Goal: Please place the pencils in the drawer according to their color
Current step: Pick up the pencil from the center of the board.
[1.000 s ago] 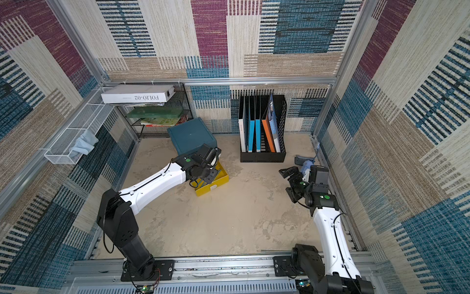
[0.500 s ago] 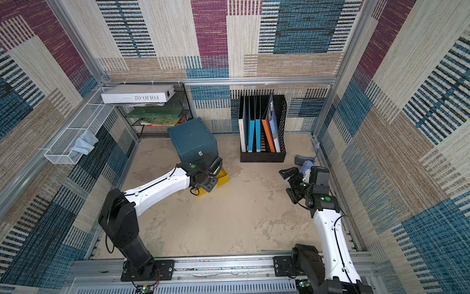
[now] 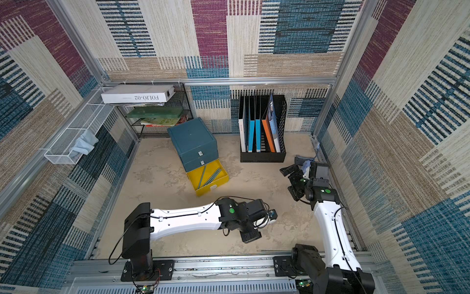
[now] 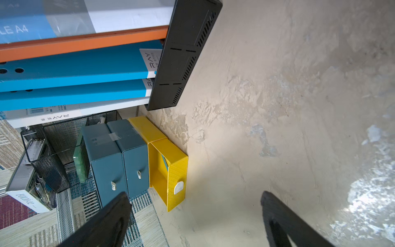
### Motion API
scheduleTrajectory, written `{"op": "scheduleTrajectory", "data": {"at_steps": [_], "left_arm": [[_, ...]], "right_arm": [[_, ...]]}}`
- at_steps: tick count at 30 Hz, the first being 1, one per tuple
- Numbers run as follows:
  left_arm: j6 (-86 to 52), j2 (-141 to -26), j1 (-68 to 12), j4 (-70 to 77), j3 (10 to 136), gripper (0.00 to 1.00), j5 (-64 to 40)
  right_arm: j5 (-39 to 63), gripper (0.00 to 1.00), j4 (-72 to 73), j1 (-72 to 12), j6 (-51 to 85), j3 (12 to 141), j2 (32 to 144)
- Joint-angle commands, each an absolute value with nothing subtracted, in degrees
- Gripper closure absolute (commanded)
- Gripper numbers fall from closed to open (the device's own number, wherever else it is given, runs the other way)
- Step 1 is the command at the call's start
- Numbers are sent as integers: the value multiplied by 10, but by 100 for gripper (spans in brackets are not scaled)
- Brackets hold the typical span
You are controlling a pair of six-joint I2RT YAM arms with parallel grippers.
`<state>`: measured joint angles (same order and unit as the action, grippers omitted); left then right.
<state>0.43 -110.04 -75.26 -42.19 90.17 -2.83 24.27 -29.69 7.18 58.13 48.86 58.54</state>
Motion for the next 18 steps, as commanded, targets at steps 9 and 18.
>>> {"op": "scheduleTrajectory", "data": {"at_steps": [9,18], "left_arm": [[66,-1195,-795,-465,996,40,-41],[72,-1251,-799,-486,1050,41,-32]], "right_arm": [[207,1,-325,72,566,516,603],[202,1,-326,76,558,552,639]]}}
